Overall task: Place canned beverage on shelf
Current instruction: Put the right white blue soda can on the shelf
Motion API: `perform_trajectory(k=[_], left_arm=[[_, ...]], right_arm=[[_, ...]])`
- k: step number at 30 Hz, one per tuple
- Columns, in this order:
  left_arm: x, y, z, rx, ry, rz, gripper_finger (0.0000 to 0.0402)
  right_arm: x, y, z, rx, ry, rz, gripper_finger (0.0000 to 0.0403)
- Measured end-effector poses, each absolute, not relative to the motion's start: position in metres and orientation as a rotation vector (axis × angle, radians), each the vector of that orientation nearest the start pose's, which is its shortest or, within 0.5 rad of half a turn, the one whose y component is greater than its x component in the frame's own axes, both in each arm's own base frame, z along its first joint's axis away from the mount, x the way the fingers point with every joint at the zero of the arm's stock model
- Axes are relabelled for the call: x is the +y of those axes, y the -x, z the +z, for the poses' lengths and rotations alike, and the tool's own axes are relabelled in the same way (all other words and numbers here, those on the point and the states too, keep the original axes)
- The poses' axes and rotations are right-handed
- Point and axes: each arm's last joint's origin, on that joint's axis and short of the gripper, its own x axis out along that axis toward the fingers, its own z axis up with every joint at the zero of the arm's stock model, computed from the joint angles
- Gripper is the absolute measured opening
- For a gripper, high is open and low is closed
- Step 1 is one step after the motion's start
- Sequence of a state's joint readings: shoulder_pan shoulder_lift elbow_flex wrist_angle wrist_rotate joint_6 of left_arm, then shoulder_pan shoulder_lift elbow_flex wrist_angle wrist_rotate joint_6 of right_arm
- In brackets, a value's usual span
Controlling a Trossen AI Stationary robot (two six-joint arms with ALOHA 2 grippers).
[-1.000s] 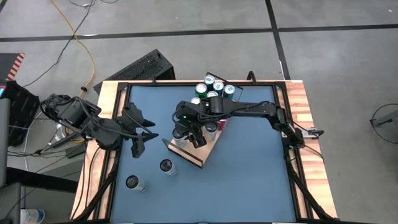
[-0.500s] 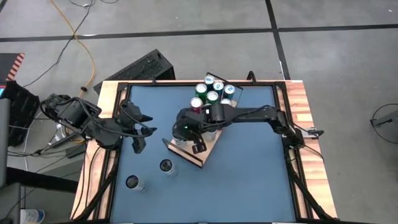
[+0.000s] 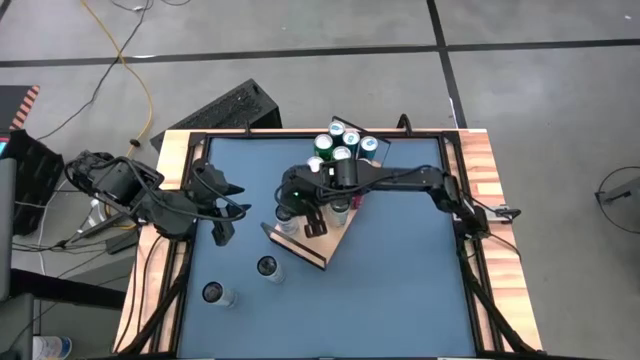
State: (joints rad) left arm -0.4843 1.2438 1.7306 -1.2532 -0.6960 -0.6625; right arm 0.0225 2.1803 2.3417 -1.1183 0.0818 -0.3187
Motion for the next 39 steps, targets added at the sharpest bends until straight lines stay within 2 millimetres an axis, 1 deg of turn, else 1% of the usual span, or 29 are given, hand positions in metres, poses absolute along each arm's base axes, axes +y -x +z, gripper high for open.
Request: perform_trajectory(k=[6,9,12,15,17,18,22,24,28,30,32,39], left_arm=[[-0.071,-0.176,0.459,0.538,0.190,0.393,0.0187],[-0.069,-0.175,0.458,0.549,0.186,0.407,0.0187],[-0.067,-0.174,0.457,0.559,0.195,0.424,0.0187],[-0.067,-0.173,0.457,0.557,0.195,0.423,0.0187],[-0.067,-0.173,0.457,0.557,0.191,0.425,0.0187],[-0.067,-0.173,0.457,0.557,0.190,0.426,0.0187],[-0.067,-0.173,0.457,0.557,0.188,0.429,0.0187],[-0.067,-0.173,0.457,0.560,0.191,0.427,0.0187],[-0.067,-0.172,0.456,0.566,0.201,0.425,0.0187],[-0.067,-0.172,0.456,0.570,0.204,0.428,0.0187],[-0.066,-0.172,0.456,0.571,0.207,0.430,0.0187],[-0.066,-0.172,0.455,0.572,0.210,0.431,0.0187]], right_arm=[[0.002,-0.464,0.344,0.896,0.398,0.078,0.0001],[0.000,-0.463,0.343,0.912,0.374,0.064,0.0000],[0.010,-0.454,0.347,0.947,0.369,0.071,0.0000],[0.026,-0.443,0.362,0.922,0.377,0.115,0.0000],[0.036,-0.438,0.365,0.918,0.368,0.161,0.0000],[0.039,-0.439,0.365,0.912,0.372,0.168,0.0000],[0.041,-0.450,0.344,0.962,0.375,0.183,0.0000],[0.040,-0.456,0.336,0.968,0.372,0.181,0.0000],[0.036,-0.458,0.336,0.954,0.365,0.186,0.0000],[0.033,-0.463,0.332,0.946,0.373,0.180,0.0000],[0.030,-0.463,0.327,0.979,0.378,0.168,0.0000],[0.010,-0.464,0.329,0.982,0.379,0.128,0.0000]])
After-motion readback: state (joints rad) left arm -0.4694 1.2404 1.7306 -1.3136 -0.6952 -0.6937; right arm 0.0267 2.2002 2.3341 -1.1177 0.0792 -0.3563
